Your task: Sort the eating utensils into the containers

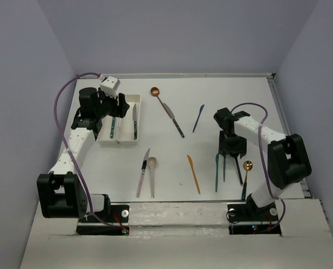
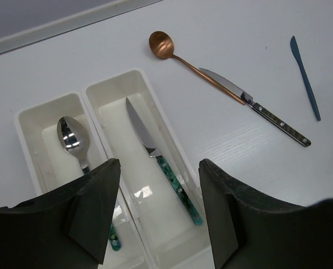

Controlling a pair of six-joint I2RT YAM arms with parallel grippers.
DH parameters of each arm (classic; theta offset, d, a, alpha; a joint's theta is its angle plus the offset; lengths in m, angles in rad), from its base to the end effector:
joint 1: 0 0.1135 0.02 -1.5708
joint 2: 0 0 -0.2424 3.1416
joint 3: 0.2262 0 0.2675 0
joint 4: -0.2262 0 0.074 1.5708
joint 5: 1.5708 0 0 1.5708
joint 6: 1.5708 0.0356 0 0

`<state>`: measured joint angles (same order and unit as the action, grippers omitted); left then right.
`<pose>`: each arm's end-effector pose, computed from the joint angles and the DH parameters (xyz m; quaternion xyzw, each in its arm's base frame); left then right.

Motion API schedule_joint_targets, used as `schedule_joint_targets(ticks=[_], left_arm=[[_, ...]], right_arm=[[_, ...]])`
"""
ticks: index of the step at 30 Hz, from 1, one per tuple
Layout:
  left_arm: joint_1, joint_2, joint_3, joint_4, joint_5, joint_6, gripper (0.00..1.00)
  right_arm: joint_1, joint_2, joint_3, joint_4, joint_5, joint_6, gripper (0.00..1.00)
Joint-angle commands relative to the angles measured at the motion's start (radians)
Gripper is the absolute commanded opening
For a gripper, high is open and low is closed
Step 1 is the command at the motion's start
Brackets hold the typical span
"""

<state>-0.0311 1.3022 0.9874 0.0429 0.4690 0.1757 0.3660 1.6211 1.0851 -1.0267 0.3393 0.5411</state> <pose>0.3233 -0.0262 0.2951 0.2197 0.7560 -0.1421 0.6000 0.2730 0.0919 0.1665 0.0869 0.9818 -0.1500 0.0776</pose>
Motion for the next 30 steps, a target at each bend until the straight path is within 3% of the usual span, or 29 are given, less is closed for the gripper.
schedule_joint_targets(ticks=[1,10,18,30], left_arm=[[0.007,-0.05,-0.013,0.048,0.028,0.015,0.69],[0.011,-0.072,-0.026,0.061,0.036,0.013,0.69],[0.013,-0.073,-0.026,0.068,0.037,0.011,0.69],[0.016,-0.08,-0.03,0.071,0.037,0.013,0.7]], right_arm=[[-0.016,0.022,0.013,0.033,-0.016,-0.015,0.72],[-0.128,0.068,0.001,0.108,-0.048,-0.085,0.7],[-0.128,0.098,-0.04,0.188,-0.121,-0.13,0.56],[-0.128,0.068,-0.013,0.215,-0.099,-0.142,0.4]])
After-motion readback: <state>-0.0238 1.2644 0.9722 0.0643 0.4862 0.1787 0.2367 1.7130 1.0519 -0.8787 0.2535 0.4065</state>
